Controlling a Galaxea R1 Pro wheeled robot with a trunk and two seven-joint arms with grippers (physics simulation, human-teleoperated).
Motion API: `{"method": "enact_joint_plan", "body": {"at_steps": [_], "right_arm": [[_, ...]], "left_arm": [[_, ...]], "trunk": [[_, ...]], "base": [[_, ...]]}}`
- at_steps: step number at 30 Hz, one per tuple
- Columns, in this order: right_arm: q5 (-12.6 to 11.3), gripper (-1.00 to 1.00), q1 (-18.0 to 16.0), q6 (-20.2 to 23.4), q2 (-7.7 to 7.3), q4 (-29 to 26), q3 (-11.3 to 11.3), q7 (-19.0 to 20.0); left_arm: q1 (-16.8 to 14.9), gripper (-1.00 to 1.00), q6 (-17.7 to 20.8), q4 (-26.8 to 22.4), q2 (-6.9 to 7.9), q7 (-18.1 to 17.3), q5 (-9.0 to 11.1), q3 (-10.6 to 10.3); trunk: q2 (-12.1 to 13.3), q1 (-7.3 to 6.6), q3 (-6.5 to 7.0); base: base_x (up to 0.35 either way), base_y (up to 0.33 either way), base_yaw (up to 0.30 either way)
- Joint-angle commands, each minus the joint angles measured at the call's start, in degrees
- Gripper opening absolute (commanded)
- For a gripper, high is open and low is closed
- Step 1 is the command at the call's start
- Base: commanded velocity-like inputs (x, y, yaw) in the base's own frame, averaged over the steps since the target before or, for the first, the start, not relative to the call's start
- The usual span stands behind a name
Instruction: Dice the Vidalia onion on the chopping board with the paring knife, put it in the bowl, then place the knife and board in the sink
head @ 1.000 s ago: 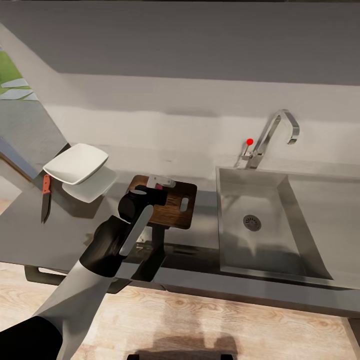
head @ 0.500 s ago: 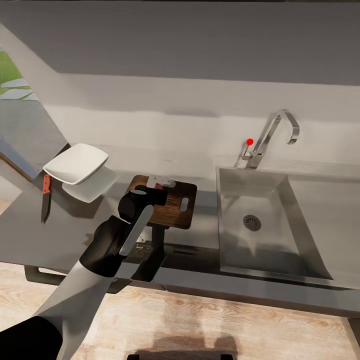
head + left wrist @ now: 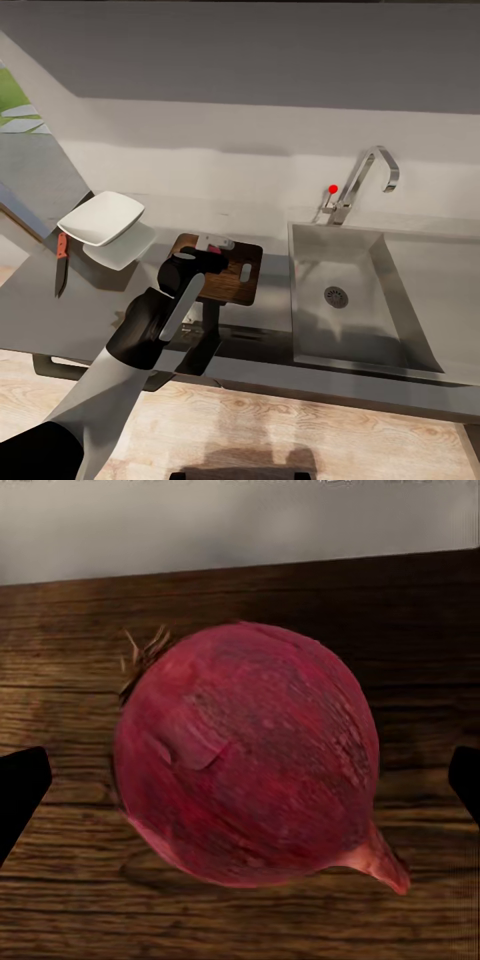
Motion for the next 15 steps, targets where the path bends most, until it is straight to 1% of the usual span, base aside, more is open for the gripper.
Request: {"method": "enact_joint_plan", "body": {"at_steps": [1, 10, 12, 13, 15], "right_arm": [[-0.50, 1.00, -0.02, -0.17, 0.01, 0.04, 0.49, -0.18], [-0.50, 1.00, -0.02, -0.17, 0.01, 0.02, 0.48, -0.19], [-0.50, 1.00, -0.02, -0.17, 0.02, 0.02, 0.48, -0.19], [-0.50, 1.00, -0.02, -0.17, 0.02, 0.01, 0.49, -0.19], [-0.50, 1.00, -0.02, -0.17, 0.02, 0.00, 0.49, -0.19]], "left_arm": [[-0.05, 1.00, 0.15, -0.11, -0.02, 0.60, 0.60, -0.04], [-0.05, 1.00, 0.15, -3.02, -0.21, 0.60, 0.60, 0.11], [-0.05, 1.00, 0.15, -4.62, -0.29, 0.60, 0.55, 0.21], [-0.05, 1.00, 0.15, -6.23, -0.32, 0.60, 0.53, 0.29], [-0.05, 1.00, 0.15, -7.02, -0.53, 0.60, 0.51, 0.40]], "trunk": [[-0.08, 0.02, -0.07], [-0.08, 0.02, -0.07], [-0.08, 0.02, -0.07], [-0.08, 0.02, -0.07], [-0.08, 0.02, -0.07]], "base": [[0.000, 0.000, 0.000], [0.000, 0.000, 0.000], [0.000, 0.000, 0.000], [0.000, 0.000, 0.000], [0.000, 0.000, 0.000]]}}
